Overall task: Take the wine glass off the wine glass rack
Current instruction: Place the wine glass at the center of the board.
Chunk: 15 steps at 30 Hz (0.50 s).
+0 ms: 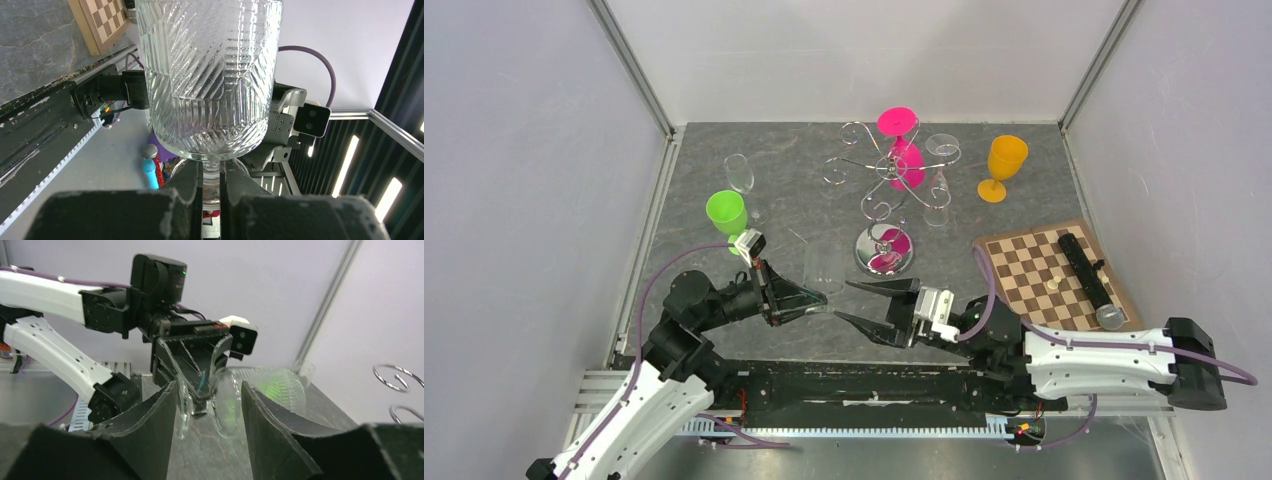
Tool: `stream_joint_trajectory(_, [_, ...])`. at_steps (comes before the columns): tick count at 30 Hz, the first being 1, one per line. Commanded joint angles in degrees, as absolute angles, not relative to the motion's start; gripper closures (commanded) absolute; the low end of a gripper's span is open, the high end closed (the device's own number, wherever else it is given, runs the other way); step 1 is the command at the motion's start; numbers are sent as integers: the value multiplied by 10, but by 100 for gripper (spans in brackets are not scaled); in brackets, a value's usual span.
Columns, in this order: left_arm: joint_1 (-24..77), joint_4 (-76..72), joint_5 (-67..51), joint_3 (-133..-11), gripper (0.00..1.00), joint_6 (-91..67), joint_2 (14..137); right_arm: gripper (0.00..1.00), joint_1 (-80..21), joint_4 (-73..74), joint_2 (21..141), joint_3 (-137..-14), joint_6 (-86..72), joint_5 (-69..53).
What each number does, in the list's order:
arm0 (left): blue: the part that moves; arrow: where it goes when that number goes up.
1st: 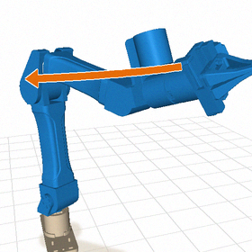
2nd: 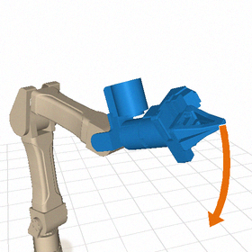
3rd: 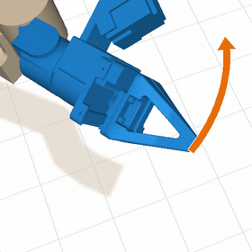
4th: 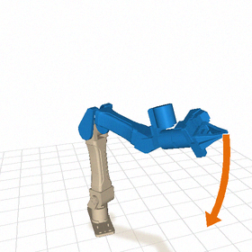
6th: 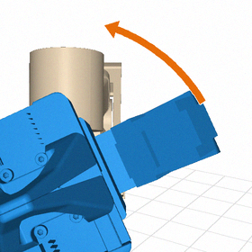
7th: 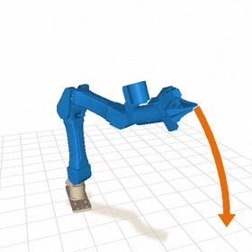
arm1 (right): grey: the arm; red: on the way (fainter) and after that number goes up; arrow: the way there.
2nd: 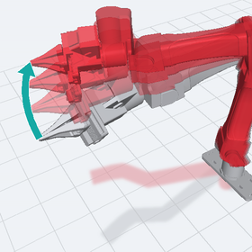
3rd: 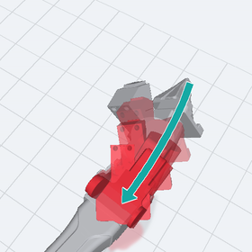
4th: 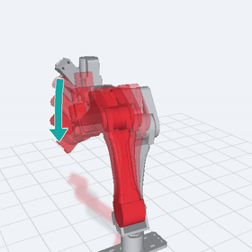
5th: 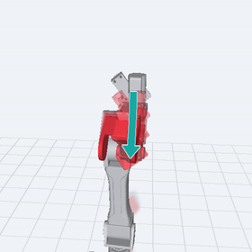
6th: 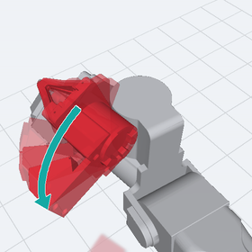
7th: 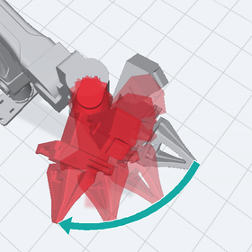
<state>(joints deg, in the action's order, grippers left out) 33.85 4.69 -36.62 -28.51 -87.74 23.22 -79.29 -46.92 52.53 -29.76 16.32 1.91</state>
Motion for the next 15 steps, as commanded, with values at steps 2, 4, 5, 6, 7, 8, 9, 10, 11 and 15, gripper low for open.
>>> stream_joint_trajectory(2, [340, 25, -403, -298, 98, -834, 232, 46, -794, -330, 477, -339, 136, 97])
stream_joint_trajectory(4, [339, 27, -420, -299, 98, -819, 238, 44, -793, -273, 461, -351, 116, 126])
stream_joint_trajectory(5, [339, 29, -428, -301, 98, -809, 242, 43, -794, -245, 453, -359, 106, 135])
stream_joint_trajectory(6, [340, 33, -439, -305, 98, -798, 246, 43, -794, -212, 445, -368, 102, 141])
stream_joint_trajectory(7, [339, 47, -446, -311, 98, -779, 251, 42, -794, -184, 439, -379, 96, 143])
stream_joint_trajectory(8, [340, 60, -457, -318, 98, -757, 257, 42, -794, -150, 430, -386, 91, 144])
stream_joint_trajectory(9, [339, 72, -469, -325, 98, -738, 263, 42, -794, -127, 423, -396, 82, 145])
stream_joint_trajectory(10, [340, 83, -480, -331, 98, -719, 270, 42, -794, -98, 415, -404, 74, 145])
stream_joint_trajectory(11, [340, 93, -492, -338, 98, -703, 276, 42, -794, -67, 410, -414, 65, 147])
stream_joint_trajectory(15, [339, 147, -532, -366, 98, -623, 296, 41, -794, 58, 402, -467, 34, 153])
